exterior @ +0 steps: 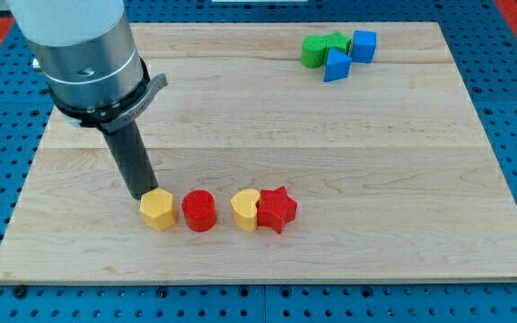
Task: Push the red circle diagonally left above the yellow hexagon
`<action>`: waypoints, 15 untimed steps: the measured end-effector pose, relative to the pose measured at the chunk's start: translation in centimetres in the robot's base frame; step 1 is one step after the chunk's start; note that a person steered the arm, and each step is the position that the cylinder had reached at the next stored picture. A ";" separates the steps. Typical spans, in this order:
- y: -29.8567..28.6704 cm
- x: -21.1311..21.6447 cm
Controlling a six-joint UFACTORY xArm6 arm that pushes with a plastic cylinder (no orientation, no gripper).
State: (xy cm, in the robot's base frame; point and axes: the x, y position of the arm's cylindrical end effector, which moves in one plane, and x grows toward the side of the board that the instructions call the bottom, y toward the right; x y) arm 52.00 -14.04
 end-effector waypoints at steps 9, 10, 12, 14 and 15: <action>20.5 2.3; 27.5 2.3; 25.6 0.6; 21.4 -6.5; 14.6 -5.6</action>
State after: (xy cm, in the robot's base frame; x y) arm 46.43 0.51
